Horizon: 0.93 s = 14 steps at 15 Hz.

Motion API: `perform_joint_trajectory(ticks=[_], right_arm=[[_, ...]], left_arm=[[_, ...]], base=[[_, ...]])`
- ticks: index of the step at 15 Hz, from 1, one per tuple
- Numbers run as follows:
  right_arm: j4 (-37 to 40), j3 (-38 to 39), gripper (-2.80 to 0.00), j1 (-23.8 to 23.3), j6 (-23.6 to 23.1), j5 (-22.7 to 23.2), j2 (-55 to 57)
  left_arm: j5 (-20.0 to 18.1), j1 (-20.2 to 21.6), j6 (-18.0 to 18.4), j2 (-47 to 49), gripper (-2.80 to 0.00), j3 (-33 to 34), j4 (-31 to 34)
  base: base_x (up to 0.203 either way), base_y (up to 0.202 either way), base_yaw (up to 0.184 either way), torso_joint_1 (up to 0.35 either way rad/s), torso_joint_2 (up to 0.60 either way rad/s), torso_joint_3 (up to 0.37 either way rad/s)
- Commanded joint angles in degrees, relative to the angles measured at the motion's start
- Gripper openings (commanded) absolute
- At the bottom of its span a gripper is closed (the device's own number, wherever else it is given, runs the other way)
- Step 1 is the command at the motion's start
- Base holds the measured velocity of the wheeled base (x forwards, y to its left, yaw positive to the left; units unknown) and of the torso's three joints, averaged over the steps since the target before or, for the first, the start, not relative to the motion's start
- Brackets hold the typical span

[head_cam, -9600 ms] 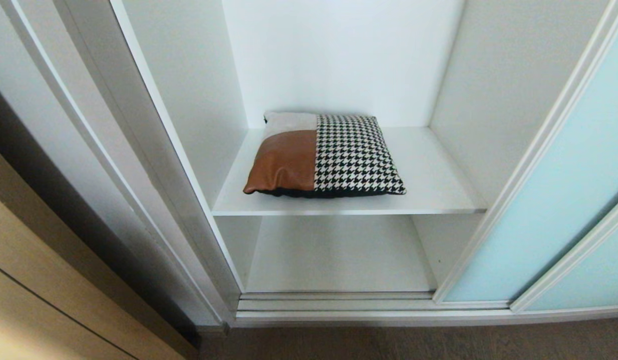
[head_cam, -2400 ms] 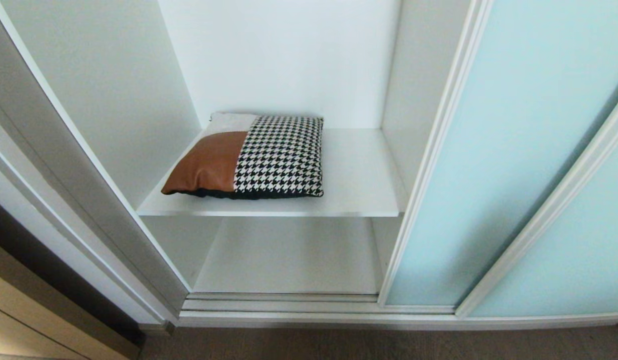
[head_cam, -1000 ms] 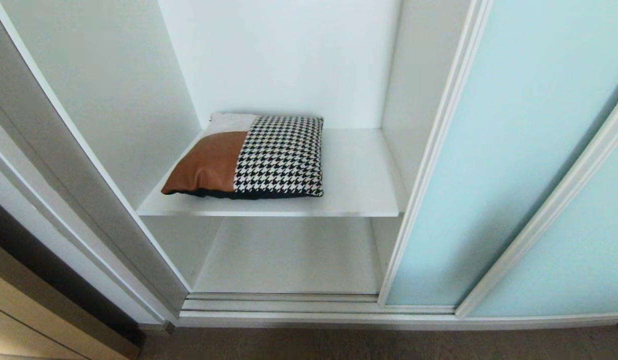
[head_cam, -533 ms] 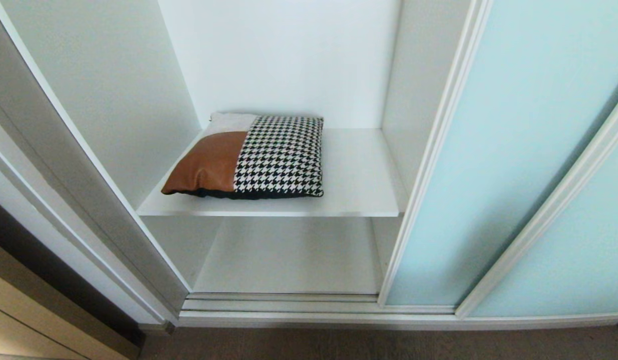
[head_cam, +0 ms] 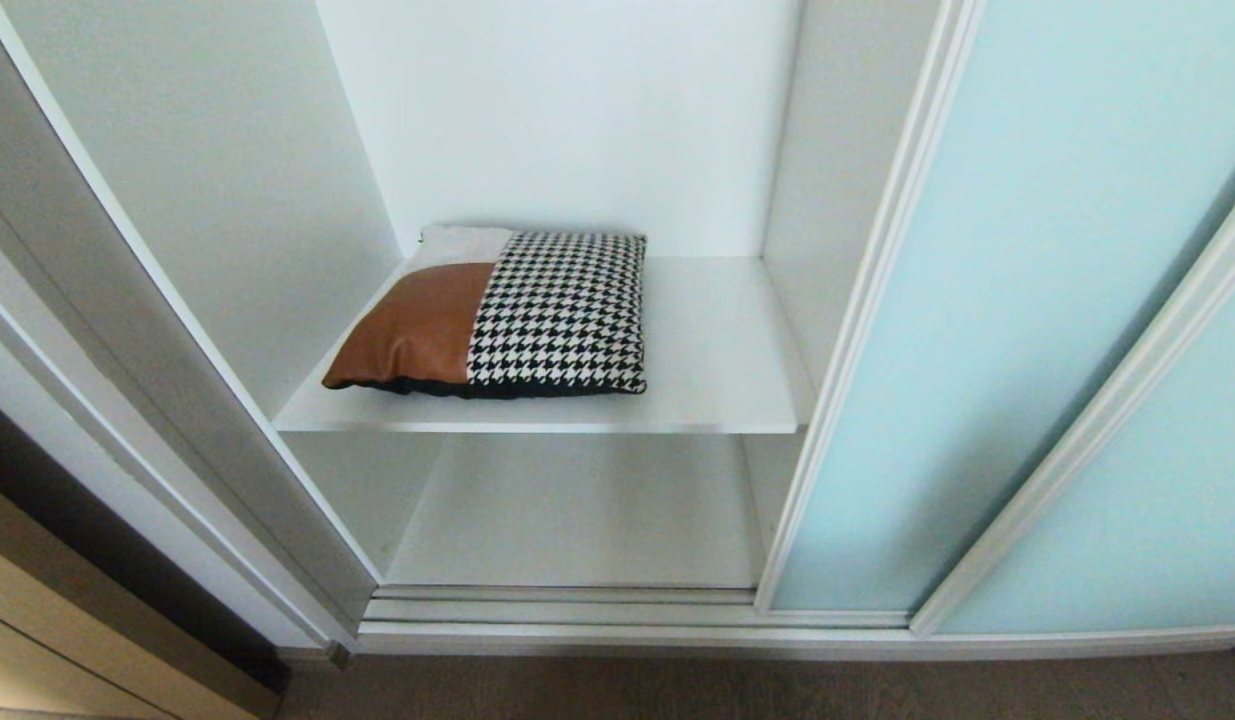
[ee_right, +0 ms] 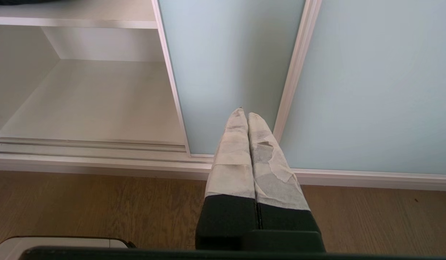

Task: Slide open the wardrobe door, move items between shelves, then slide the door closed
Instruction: Close the door

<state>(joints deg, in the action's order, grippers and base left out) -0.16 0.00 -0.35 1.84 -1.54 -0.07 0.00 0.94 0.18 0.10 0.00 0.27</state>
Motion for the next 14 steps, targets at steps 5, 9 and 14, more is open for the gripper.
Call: perform_joint_trajectory(ticks=[5, 9, 14], right_arm=[[0.0, 0.0, -2.8, 0.0, 0.0, 0.0, 0.0], [0.0, 0.0, -2.8, 0.0, 0.0, 0.0, 0.0], [0.0, 0.0, -2.8, 0.0, 0.0, 0.0, 0.0]], left_arm=[[0.0, 0.0, 0.0, 0.1, -2.8, 0.1, 0.0], [0.0, 0.0, 0.0, 0.1, -2.8, 0.1, 0.0], [0.0, 0.0, 0.0, 0.1, -2.8, 0.1, 0.0]], base=[[0.0, 0.0, 0.0, 0.0, 0.0, 0.0], [0.0, 0.0, 0.0, 0.0, 0.0, 0.0], [0.0, 0.0, 0.0, 0.0, 0.0, 0.0]])
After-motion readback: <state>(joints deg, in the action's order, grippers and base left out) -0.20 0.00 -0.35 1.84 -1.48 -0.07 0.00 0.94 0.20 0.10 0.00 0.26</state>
